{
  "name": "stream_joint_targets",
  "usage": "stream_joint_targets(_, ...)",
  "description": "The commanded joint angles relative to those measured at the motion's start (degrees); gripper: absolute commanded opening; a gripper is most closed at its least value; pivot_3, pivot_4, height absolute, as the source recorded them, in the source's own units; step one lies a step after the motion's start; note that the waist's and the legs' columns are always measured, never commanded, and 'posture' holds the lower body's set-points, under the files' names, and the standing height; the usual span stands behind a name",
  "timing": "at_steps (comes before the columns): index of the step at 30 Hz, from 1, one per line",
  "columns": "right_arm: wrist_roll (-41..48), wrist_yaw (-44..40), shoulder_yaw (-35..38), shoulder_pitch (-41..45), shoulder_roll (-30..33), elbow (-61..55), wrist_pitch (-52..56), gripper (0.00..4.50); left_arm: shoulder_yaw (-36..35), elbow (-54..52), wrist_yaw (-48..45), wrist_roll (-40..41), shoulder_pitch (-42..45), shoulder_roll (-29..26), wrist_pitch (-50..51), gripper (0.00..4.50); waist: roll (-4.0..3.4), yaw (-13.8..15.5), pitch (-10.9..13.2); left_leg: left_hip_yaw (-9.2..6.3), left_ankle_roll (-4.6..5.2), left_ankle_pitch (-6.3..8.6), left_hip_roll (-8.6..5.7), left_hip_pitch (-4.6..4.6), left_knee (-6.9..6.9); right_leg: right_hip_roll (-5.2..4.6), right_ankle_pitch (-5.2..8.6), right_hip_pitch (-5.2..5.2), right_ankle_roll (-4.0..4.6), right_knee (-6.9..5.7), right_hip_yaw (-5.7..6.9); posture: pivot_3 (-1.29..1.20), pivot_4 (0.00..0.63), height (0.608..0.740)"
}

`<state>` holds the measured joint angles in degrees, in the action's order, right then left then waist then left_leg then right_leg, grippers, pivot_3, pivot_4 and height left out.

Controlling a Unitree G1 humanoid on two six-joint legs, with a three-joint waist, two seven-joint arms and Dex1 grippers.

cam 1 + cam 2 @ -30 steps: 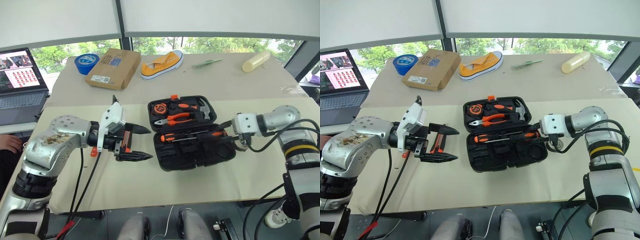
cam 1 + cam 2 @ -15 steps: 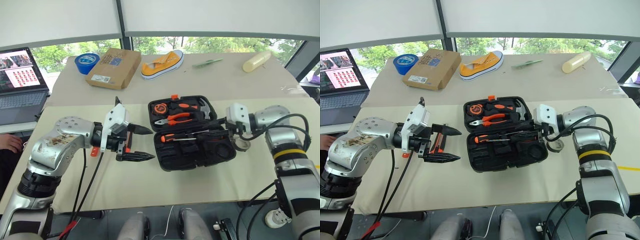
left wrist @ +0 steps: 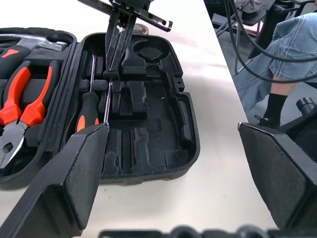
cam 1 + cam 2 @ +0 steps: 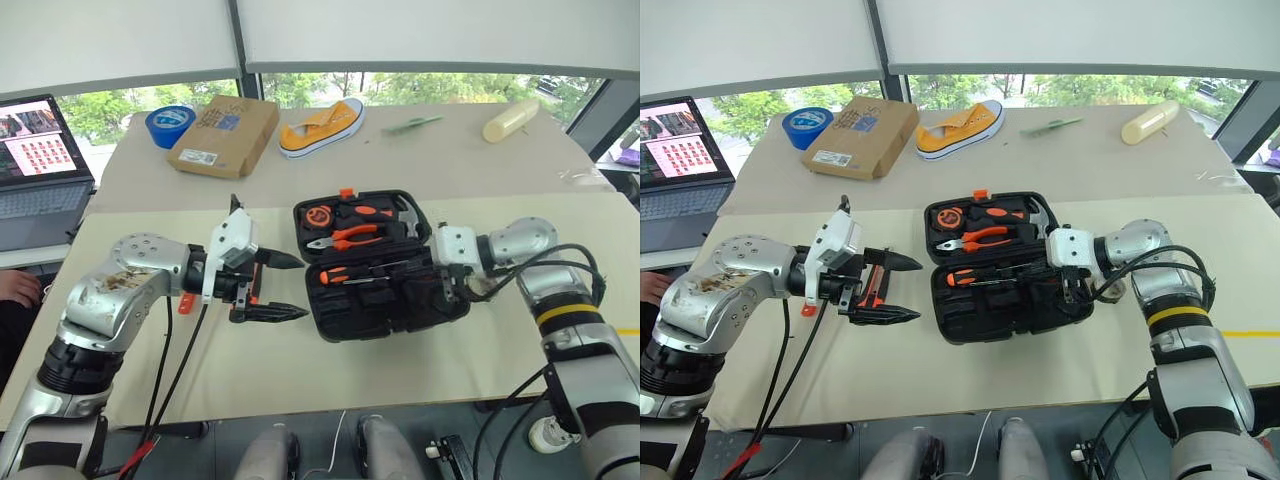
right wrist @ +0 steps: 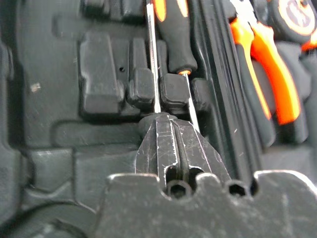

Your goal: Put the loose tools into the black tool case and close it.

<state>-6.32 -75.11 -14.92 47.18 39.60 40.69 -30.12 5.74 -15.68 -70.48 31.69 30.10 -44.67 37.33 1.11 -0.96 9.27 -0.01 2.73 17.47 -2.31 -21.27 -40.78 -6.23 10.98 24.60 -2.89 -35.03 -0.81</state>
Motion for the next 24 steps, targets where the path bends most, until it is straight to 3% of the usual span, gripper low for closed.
stream_joint_targets(1,-5.2,1.2,-3.5,-1.5,0.7,2.3,-1.3,0.04,-0.6,-0.5,-0.3,0.1,0.7,0.0,-1.5,4.50,0.01,0.1,0.0,-0.02,0.01,0.01,0.01,0.12,0.00,0.00,0.00,-0.17,0.00,0.04,0.03,0.00,0.150,0.735)
stream_joint_targets(7,6.0,-0.6,3.1,-2.3,-0.6,-7.1,11.1,0.04,-2.1,-0.7,2.6,-1.0,-1.0,-0.5,-1.2,4.50,0.03,0.2,0.0,-0.06,0.10,0.06,0.03,0.15,0.01,0.00,0.01,-0.21,0.00,0.07,0.05,0.00,0.150,0.735)
stream_joint_targets(11,16.3,-1.8,8.7,-4.2,0.8,-19.4,26.5,0.04,-8.4,-4.5,8.3,0.9,-6.4,-1.7,2.5,4.50,0.01,-0.3,0.0,-0.03,0.07,0.05,0.05,-0.20,0.07,0.02,0.00,0.29,0.01,-0.01,-0.03,0.00,0.150,0.735)
stream_joint_targets(14,23.8,-1.1,12.1,-6.5,1.6,-29.6,39.0,0.73,-15.8,-8.6,12.3,4.3,-12.2,-2.8,7.1,4.50,0.00,-0.4,0.0,-0.04,-0.04,-0.02,0.05,-0.79,0.00,0.03,-0.03,0.96,0.05,-0.20,-0.07,0.00,0.150,0.735)
stream_joint_targets(17,30.7,0.8,14.8,-9.0,2.2,-39.4,49.5,1.76,-26.4,-13.4,16.6,7.9,-20.8,-3.5,12.7,4.50,0.00,-0.2,0.0,-0.05,-0.05,-0.03,0.08,-1.02,0.01,0.01,-0.04,1.35,0.07,-0.33,-0.06,0.00,0.150,0.735)
stream_joint_targets(24,35.2,5.7,16.3,-14.5,2.1,-51.4,56.8,4.19,-44.6,-18.0,22.7,3.0,-44.6,-3.2,15.8,4.50,0.01,0.3,0.0,0.00,-0.06,-0.01,0.02,-1.04,0.02,-0.12,-0.07,1.44,0.12,-0.23,-0.01,0.00,0.150,0.735)
